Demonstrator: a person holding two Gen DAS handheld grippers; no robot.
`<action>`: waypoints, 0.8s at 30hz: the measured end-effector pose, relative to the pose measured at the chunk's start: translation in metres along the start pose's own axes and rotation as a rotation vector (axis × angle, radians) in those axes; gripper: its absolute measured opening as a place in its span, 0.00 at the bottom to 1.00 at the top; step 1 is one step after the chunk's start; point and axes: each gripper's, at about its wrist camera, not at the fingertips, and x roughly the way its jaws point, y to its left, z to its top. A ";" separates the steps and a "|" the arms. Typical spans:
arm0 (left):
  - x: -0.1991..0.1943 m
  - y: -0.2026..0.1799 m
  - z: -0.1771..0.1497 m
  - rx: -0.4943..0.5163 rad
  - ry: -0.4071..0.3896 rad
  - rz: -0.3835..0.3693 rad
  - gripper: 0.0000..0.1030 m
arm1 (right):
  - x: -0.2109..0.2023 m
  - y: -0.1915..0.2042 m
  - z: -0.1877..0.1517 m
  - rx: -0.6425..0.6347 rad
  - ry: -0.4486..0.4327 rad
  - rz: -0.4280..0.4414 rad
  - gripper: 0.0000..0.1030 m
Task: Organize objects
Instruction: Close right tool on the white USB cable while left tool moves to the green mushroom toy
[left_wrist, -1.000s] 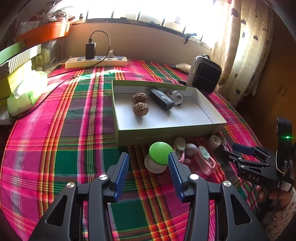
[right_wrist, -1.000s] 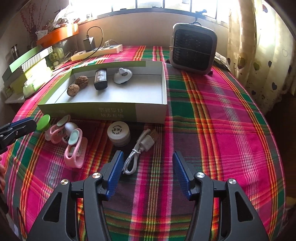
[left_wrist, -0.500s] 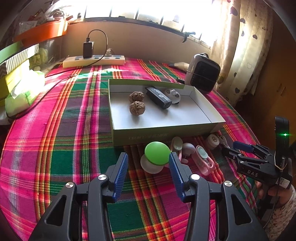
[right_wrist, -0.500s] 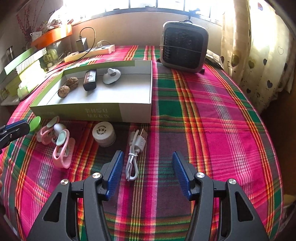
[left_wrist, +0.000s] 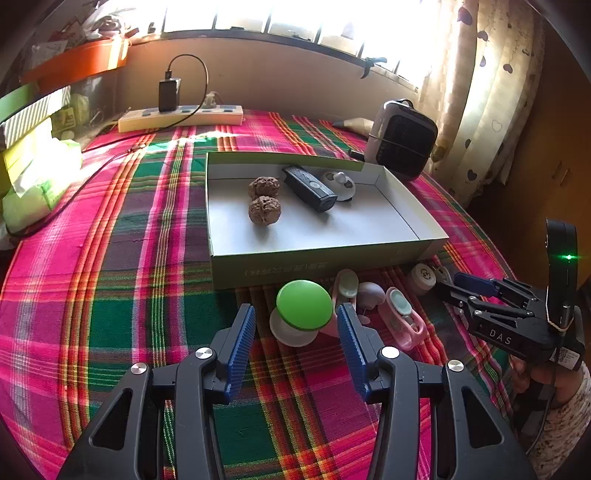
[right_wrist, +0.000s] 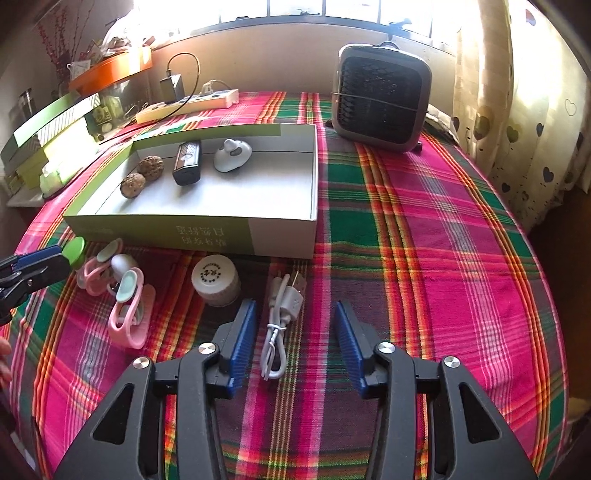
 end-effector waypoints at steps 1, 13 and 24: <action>0.000 -0.001 0.000 0.002 0.001 0.000 0.44 | 0.000 0.000 0.000 -0.002 0.000 0.004 0.40; 0.007 -0.007 0.002 0.014 0.017 0.001 0.44 | -0.001 0.005 0.000 -0.020 -0.006 0.016 0.17; 0.015 -0.008 0.008 0.012 0.019 0.025 0.44 | -0.001 0.004 0.000 -0.019 -0.006 0.023 0.17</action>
